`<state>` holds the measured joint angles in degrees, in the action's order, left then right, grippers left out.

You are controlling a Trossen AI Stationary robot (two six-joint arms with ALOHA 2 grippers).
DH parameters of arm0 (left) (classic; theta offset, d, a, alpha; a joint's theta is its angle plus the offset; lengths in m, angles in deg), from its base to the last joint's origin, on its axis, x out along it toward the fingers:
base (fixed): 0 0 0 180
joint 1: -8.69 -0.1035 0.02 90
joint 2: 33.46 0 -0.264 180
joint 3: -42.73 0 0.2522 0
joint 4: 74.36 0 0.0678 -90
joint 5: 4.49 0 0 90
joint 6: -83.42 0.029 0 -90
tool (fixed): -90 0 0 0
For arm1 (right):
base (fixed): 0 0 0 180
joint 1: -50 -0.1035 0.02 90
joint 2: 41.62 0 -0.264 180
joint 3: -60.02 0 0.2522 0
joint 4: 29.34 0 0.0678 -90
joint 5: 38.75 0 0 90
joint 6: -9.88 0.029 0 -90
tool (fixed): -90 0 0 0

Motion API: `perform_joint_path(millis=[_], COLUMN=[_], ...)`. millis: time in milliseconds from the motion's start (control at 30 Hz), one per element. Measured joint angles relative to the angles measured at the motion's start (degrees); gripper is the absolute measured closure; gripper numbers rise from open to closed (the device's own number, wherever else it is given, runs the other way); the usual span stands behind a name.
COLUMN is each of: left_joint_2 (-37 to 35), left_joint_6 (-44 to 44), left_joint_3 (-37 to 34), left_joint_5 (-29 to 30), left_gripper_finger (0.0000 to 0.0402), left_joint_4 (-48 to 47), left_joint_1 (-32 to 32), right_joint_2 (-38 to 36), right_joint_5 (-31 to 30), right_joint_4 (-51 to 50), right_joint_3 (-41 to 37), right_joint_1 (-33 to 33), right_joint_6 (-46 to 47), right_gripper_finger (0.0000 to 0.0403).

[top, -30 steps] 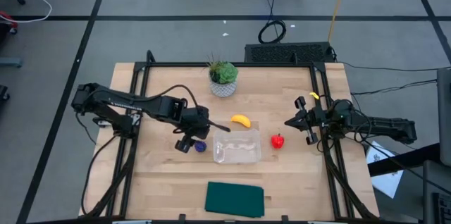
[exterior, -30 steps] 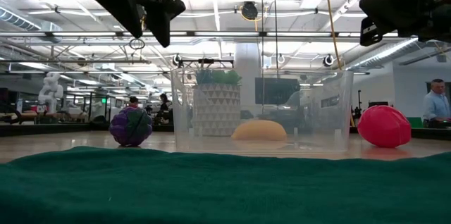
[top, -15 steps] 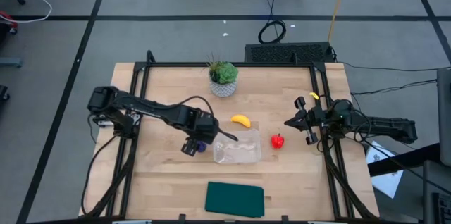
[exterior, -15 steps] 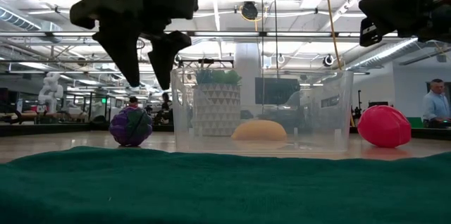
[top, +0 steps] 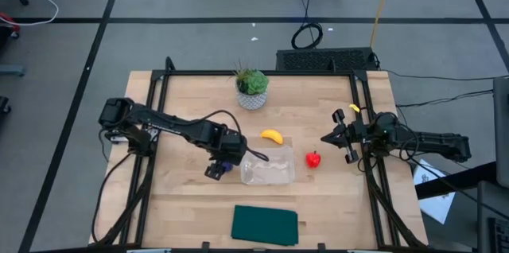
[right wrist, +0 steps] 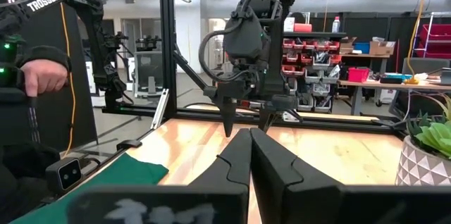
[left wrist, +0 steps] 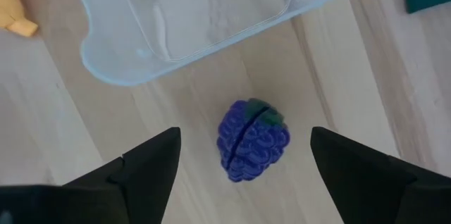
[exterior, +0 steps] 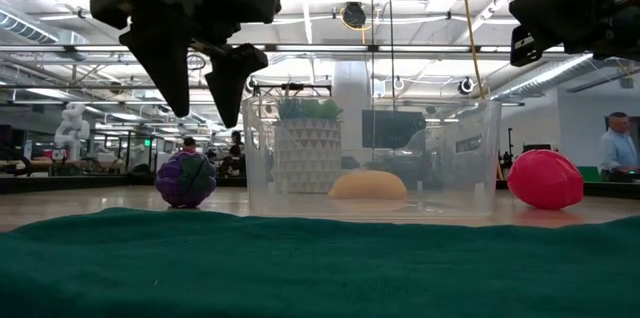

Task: Pick and placing Produce into tupperware
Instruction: Put the grapes into the transparent bin

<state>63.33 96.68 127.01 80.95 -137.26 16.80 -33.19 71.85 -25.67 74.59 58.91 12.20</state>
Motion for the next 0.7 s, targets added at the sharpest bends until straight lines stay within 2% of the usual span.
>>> perform_joint_path(millis=[300, 700], left_joint_2=[0.00, -0.04], left_joint_6=[-0.67, -1.93], left_joint_3=[-0.03, -3.73], left_joint_5=[3.15, 3.65], left_gripper_finger=[0.0080, 0.0080], left_joint_4=[-0.28, 3.01], left_joint_1=[1.16, 2.96], right_joint_2=[0.00, 0.02], right_joint_5=[0.00, 0.02], right_joint_4=[-0.01, -0.13], right_joint_3=[0.01, 0.01], right_joint_1=[-0.02, 0.00], right_joint_6=[0.00, -0.02], right_gripper_finger=[0.0403, 0.0403])
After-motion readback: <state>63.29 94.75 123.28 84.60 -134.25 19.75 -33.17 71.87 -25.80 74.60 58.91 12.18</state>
